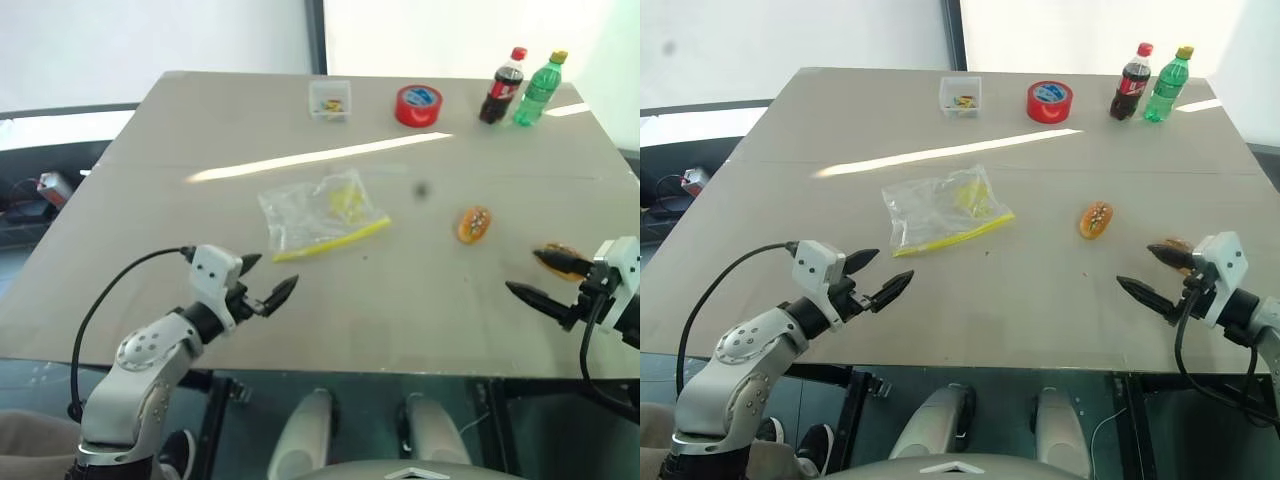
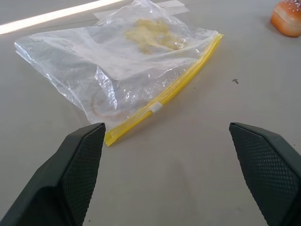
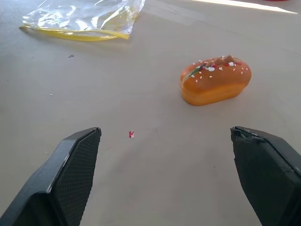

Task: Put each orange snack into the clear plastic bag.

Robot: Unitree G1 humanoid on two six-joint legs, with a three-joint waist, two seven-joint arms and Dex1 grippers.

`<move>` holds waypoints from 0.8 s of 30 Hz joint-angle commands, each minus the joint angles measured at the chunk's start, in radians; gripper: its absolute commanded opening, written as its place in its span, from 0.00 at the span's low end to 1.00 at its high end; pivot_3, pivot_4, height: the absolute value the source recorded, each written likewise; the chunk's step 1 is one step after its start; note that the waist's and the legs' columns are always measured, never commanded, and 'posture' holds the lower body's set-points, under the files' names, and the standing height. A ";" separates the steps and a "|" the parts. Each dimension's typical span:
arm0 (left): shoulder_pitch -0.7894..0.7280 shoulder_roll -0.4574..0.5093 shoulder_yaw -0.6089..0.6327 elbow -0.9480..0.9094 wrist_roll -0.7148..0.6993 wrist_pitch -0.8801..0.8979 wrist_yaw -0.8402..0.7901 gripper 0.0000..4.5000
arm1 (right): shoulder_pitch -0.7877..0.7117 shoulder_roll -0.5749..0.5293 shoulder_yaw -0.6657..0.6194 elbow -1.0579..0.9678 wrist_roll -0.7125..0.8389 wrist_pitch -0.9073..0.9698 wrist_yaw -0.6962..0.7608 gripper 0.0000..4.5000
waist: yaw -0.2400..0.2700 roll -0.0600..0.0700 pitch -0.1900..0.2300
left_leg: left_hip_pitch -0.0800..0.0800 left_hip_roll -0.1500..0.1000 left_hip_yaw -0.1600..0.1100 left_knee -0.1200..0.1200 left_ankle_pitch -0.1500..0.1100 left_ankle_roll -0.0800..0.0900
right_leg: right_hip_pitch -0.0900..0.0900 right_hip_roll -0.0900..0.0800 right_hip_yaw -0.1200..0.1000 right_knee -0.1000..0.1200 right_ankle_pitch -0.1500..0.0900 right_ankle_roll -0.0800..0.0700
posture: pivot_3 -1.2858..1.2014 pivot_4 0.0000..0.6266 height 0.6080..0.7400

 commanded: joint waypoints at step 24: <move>-0.288 0.009 0.080 0.318 -0.093 0.197 0.043 0.99 | -0.219 0.009 0.153 -0.141 0.020 0.057 -0.024 1.00 | -0.007 -0.001 0.000 | 0.000 0.000 -0.002 0.000 0.000 0.000 | 0.000 0.001 -0.002 0.001 0.002 0.004 | 0.52 0.24 1.00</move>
